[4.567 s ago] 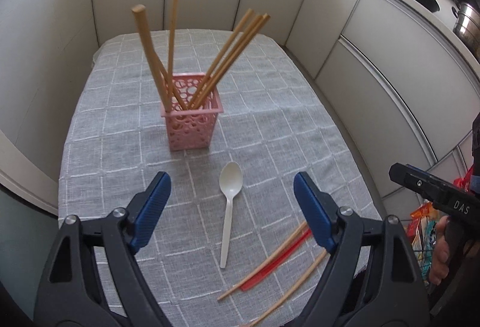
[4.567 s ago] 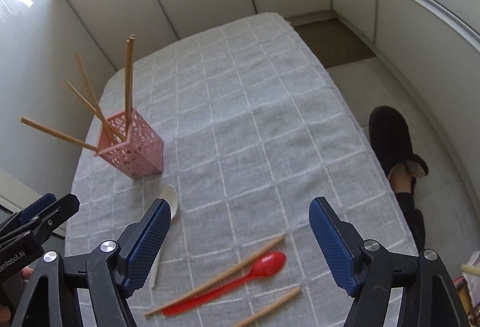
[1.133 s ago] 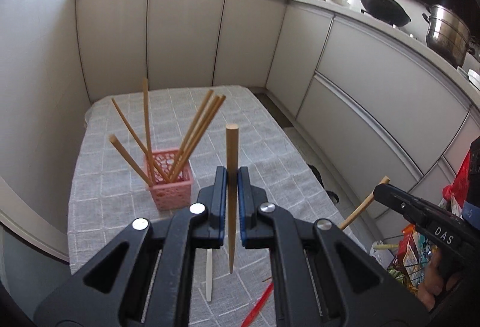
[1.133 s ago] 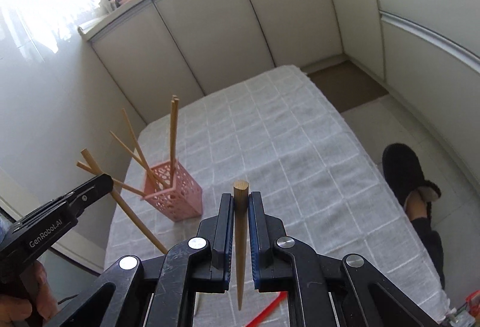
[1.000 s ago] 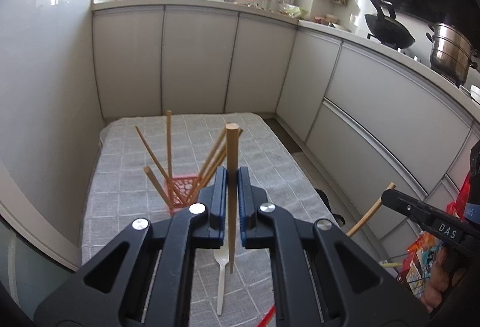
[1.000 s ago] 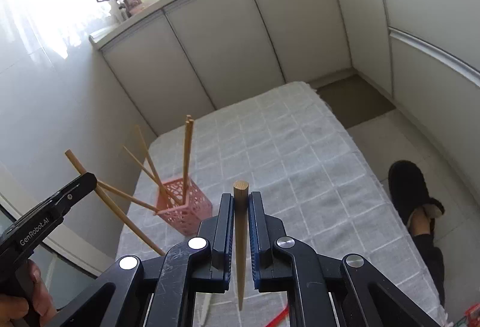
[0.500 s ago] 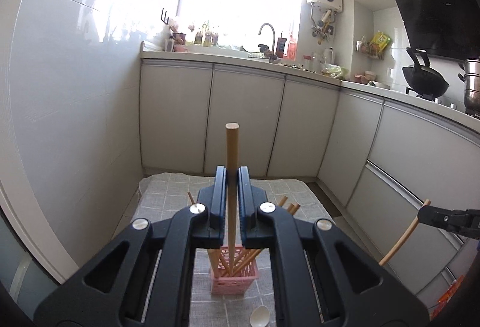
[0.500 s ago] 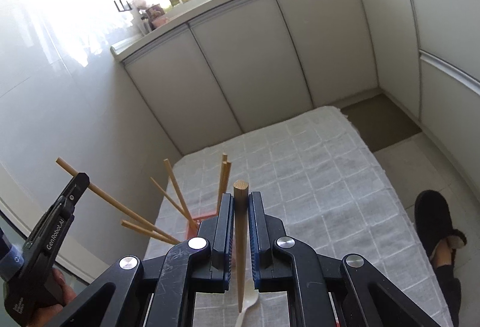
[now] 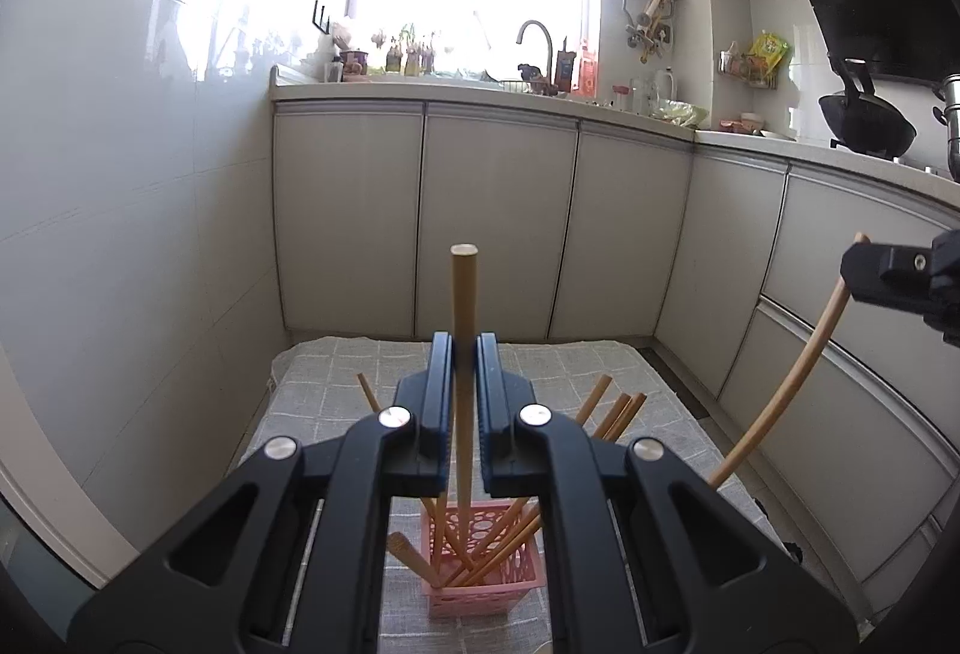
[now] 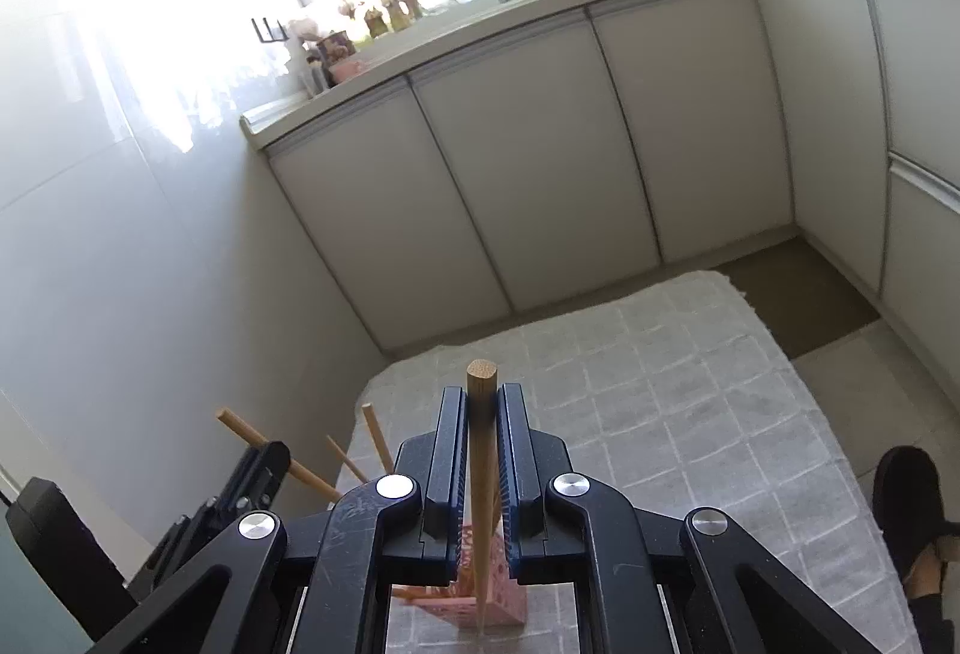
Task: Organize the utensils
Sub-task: 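Open the left tool over the holder while the right tool releases its chopstick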
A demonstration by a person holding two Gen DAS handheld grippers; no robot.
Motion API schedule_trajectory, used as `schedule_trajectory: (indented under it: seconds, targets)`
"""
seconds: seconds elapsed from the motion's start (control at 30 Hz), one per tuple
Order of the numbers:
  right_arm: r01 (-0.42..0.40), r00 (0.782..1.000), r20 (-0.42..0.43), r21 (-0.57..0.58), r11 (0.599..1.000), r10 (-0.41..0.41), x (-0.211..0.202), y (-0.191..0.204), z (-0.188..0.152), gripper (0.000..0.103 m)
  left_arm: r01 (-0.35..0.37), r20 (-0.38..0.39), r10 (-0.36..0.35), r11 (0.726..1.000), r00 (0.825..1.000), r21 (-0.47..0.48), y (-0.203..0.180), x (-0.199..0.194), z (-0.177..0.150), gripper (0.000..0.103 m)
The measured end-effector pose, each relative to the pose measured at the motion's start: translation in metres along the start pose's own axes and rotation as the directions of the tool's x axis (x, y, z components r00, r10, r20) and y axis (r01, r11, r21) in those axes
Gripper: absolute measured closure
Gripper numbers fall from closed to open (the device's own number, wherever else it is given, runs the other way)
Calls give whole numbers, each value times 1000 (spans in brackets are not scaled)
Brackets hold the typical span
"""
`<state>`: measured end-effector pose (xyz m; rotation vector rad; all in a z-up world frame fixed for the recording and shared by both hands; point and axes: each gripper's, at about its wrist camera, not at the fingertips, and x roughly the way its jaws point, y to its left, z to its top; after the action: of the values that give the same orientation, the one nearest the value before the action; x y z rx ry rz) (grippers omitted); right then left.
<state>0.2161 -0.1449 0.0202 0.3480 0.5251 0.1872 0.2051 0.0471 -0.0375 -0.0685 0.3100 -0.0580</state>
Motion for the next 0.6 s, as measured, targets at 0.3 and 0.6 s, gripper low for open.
schedule_trajectory:
  seconds: [0.3, 0.6]
  targets:
    - [5, 1000, 16, -20, 1000, -4, 18, 8, 1, 95, 43, -55, -47, 997, 997, -69, 7, -8, 4, 67]
    - [47, 998, 35, -72, 996, -45, 43, 24, -7, 95, 17, -66, -22, 996, 998, -82, 26, -39, 12, 54]
